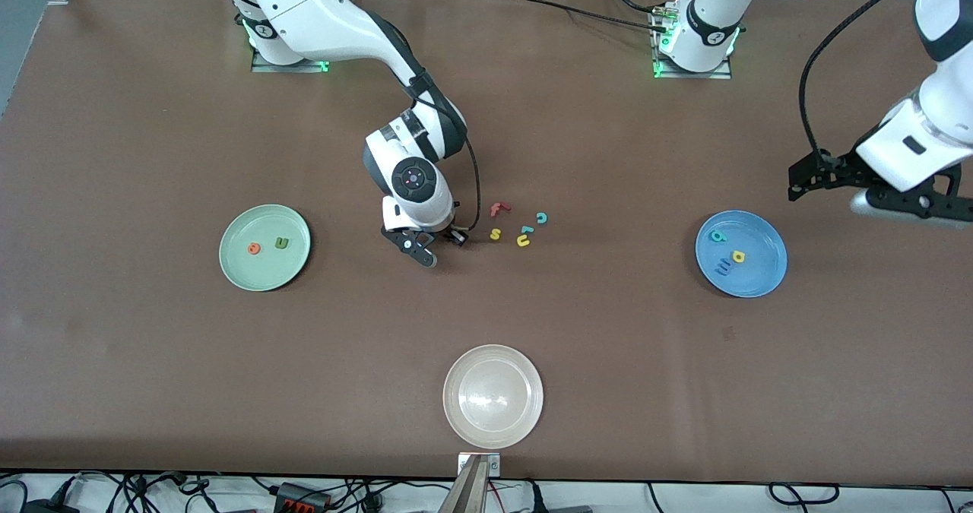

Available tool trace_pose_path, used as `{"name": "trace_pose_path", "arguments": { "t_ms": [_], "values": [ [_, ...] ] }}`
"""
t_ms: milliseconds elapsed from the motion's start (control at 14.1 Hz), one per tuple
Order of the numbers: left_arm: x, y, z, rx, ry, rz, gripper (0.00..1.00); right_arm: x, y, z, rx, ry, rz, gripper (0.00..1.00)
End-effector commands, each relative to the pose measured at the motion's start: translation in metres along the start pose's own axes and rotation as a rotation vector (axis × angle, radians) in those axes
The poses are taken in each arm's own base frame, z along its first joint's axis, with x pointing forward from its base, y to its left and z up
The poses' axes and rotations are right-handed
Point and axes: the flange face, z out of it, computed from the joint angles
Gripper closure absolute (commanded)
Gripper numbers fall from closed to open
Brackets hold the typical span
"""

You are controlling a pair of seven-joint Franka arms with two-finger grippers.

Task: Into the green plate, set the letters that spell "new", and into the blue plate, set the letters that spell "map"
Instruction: 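Carry the pink w to the green plate while the left gripper withdraws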

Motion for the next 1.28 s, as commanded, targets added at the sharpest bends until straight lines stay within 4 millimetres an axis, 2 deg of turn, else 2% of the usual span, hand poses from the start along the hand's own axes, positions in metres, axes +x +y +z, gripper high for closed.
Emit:
{"name": "trace_pose_path", "arguments": {
  "t_ms": [0, 71, 142, 213, 284, 355, 426, 568, 639, 781, 852, 995, 1208],
  "values": [
    [-0.013, 0.011, 0.002, -0.012, 0.009, -0.028, 0.0, 0.0, -0.006, -0.003, 0.013, -0.005, -0.038, 0.97],
    [-0.011, 0.018, -0.001, -0.013, 0.008, -0.04, 0.0, 0.004, -0.005, -0.006, 0.013, -0.006, -0.048, 0.97],
    [-0.005, 0.022, -0.007, -0.012, 0.017, -0.043, 0.0, 0.006, -0.006, -0.02, 0.024, -0.003, -0.069, 0.97],
    [0.001, 0.009, -0.002, -0.011, 0.021, -0.057, 0.0, 0.019, 0.0, -0.032, 0.008, -0.002, -0.089, 0.97],
    [-0.004, 0.008, 0.002, -0.008, 0.01, -0.059, 0.0, 0.038, 0.01, -0.044, -0.017, -0.008, -0.121, 0.97],
    [-0.008, 0.012, 0.0, -0.006, 0.011, -0.057, 0.0, 0.065, 0.025, -0.058, -0.035, -0.025, -0.165, 0.97],
    [-0.007, 0.019, -0.002, -0.002, 0.016, -0.046, 0.0, 0.09, 0.041, -0.071, -0.057, -0.048, -0.202, 0.97],
    [-0.008, 0.01, 0.001, 0.008, 0.011, -0.053, 0.0, 0.152, 0.09, -0.093, -0.105, -0.124, -0.306, 0.97],
    [-0.008, 0.012, -0.002, 0.009, 0.014, -0.049, 0.0, 0.188, 0.121, -0.1, -0.109, -0.155, -0.34, 0.97],
    [-0.006, 0.014, -0.003, 0.009, 0.015, -0.051, 0.0, 0.231, 0.168, -0.104, -0.1, -0.196, -0.407, 0.97],
    [-0.006, 0.015, -0.003, 0.009, 0.017, -0.049, 0.0, 0.245, 0.19, -0.101, -0.094, -0.215, -0.433, 0.97],
    [-0.006, 0.033, -0.003, 0.008, 0.015, -0.022, 0.0, 0.265, 0.226, -0.094, -0.089, -0.244, -0.473, 0.97],
    [-0.006, 0.035, -0.003, 0.008, 0.009, -0.018, 0.0, 0.268, 0.258, -0.081, -0.103, -0.273, -0.491, 0.96]
  ]
}}
